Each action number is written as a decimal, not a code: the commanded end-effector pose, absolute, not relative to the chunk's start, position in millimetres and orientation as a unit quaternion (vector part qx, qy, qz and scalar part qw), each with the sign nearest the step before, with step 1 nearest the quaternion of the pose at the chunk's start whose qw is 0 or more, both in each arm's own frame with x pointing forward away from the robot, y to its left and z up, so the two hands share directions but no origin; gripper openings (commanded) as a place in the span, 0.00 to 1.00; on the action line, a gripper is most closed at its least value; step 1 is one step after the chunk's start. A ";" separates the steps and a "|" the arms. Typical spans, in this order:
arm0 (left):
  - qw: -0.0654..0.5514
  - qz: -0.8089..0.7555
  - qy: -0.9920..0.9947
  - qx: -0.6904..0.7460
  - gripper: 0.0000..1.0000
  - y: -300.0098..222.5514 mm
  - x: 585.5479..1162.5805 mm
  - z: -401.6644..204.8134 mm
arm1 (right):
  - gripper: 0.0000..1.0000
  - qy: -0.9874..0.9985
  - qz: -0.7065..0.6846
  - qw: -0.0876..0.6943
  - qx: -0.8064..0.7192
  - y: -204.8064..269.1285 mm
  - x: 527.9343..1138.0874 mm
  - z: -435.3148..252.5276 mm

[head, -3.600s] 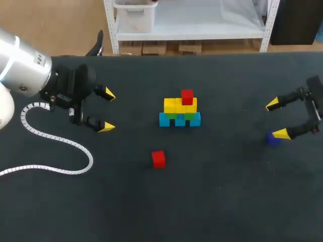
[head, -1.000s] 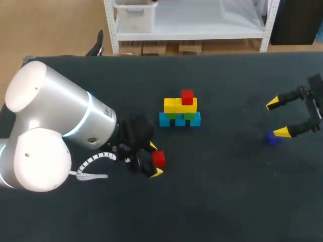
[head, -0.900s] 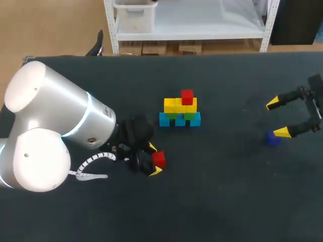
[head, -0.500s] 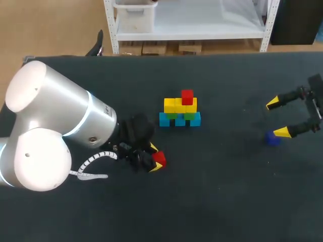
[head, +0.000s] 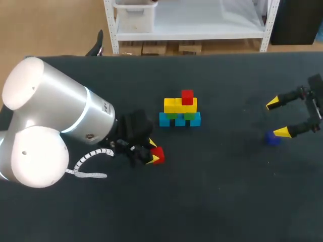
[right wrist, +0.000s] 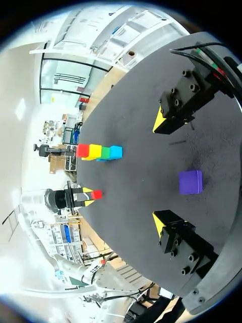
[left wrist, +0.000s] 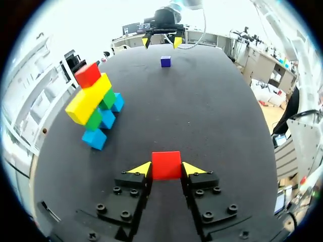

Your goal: Place the blue cubes, place green cubes on the blue cubes, place the yellow cubes on the green cubes, then place the red cubes on the yellow cubes, and place purple cube on the red cubes.

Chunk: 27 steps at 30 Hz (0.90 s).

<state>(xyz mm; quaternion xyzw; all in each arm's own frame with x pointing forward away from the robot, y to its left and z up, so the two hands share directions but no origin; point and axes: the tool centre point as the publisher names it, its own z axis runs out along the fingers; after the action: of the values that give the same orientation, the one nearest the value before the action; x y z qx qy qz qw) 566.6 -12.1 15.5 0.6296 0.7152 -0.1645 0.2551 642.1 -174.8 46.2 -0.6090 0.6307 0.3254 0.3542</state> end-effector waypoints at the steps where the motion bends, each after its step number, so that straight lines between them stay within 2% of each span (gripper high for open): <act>1: 0.235 -0.182 0.687 0.663 0.00 -3.8 575.7 34.0 | 1.00 0.630 0.326 0.355 -0.609 -174.9 642.4 45.9; 7: 0.219 -0.188 0.666 0.688 0.00 8.8 587.1 62.3 | 1.00 0.630 0.326 0.355 -0.609 -174.9 642.4 45.9; 16: 0.243 -0.192 0.659 0.686 0.00 19.5 617.6 108.0 | 1.00 0.630 0.326 0.355 -0.609 -174.9 642.4 45.9; 27: 0.240 -0.195 0.628 0.715 0.00 11.0 650.7 126.4 | 1.00 0.630 0.326 0.355 -0.609 -174.9 642.4 45.9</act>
<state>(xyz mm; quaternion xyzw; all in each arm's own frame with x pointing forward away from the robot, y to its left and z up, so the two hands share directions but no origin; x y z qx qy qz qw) 637.8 16.6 126.2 0.7069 0.6337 -0.1817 0.2562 642.1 -174.8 46.1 -0.6090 0.6305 0.3256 0.3543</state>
